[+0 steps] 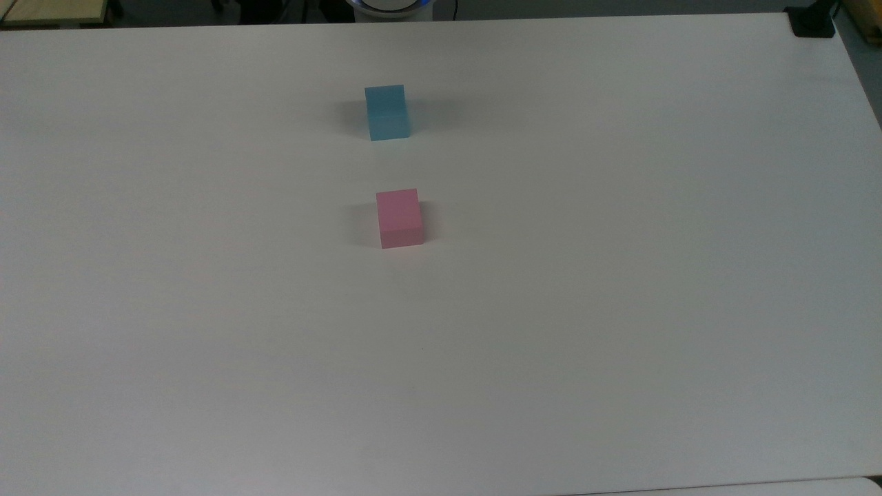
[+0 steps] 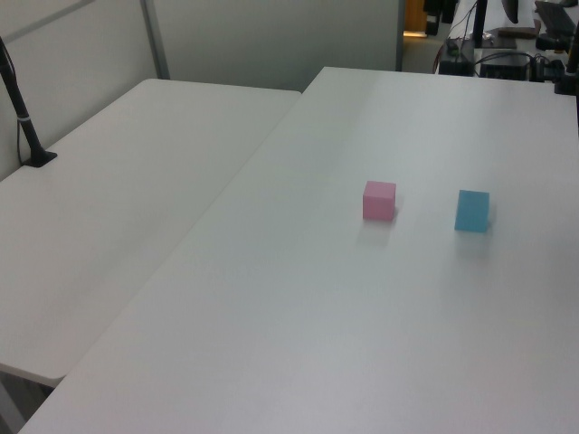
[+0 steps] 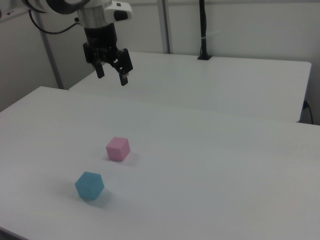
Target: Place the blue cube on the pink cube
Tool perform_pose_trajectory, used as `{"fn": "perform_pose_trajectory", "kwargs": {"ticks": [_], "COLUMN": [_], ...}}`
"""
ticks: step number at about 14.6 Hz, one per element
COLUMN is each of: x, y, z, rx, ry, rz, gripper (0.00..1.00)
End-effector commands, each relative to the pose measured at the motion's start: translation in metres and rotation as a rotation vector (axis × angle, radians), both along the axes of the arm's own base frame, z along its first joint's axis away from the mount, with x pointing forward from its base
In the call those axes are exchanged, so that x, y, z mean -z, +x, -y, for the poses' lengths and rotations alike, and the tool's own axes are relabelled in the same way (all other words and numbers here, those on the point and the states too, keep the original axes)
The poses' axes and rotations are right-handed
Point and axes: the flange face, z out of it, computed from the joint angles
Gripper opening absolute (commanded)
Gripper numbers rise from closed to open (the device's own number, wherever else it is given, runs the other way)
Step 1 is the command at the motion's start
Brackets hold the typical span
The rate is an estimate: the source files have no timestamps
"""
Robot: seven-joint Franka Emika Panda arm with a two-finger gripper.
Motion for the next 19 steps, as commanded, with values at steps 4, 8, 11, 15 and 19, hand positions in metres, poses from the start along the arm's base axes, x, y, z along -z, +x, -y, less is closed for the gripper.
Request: {"fn": "perform_pose_trajectory", "kwargs": {"ticks": [4,8,11,15,19], "x": [0.005,0.005,0.006,0.012,0.012], "y": [0.001,0.001,0.001,0.006,0.007], "z": [-0.017,-0.018,-0.017,-0.017,-0.015], "rx": [-0.014,-0.012,-0.016,-0.017,-0.017], "ry": [0.017,0.011,0.009,0.006,0.008], "rz": [0.003,0.001,-0.001,-0.004,-0.004], "gripper": [1.0,1.0,1.0,1.0,1.0]}}
